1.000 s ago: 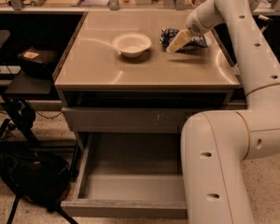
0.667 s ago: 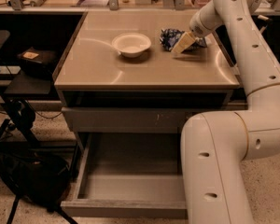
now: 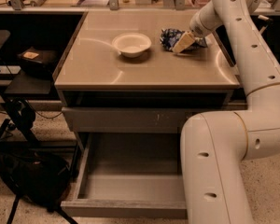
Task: Place blue chip bag into middle drawer
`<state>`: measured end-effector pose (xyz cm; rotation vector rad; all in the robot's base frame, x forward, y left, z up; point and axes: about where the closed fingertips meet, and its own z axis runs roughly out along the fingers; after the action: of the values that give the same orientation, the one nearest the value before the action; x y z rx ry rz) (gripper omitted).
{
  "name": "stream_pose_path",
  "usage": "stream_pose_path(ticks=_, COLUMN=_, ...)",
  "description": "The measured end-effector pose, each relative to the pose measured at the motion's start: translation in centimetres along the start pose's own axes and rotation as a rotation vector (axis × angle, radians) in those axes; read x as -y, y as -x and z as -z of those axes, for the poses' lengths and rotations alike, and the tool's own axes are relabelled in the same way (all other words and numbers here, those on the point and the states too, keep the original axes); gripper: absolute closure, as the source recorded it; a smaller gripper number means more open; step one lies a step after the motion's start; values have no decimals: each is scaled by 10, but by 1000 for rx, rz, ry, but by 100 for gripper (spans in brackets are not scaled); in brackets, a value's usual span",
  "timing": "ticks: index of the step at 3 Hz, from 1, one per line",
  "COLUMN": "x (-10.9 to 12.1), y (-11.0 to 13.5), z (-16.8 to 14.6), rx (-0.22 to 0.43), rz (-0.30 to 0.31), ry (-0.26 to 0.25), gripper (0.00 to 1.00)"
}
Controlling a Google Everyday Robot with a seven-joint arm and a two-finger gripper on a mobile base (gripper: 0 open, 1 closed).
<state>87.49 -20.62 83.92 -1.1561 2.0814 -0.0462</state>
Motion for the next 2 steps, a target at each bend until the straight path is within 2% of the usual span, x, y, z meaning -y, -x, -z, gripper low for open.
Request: stream_pose_path(ticks=2, x=0, y=0, z=0, rx=0, rz=0, ry=0, gripper=65)
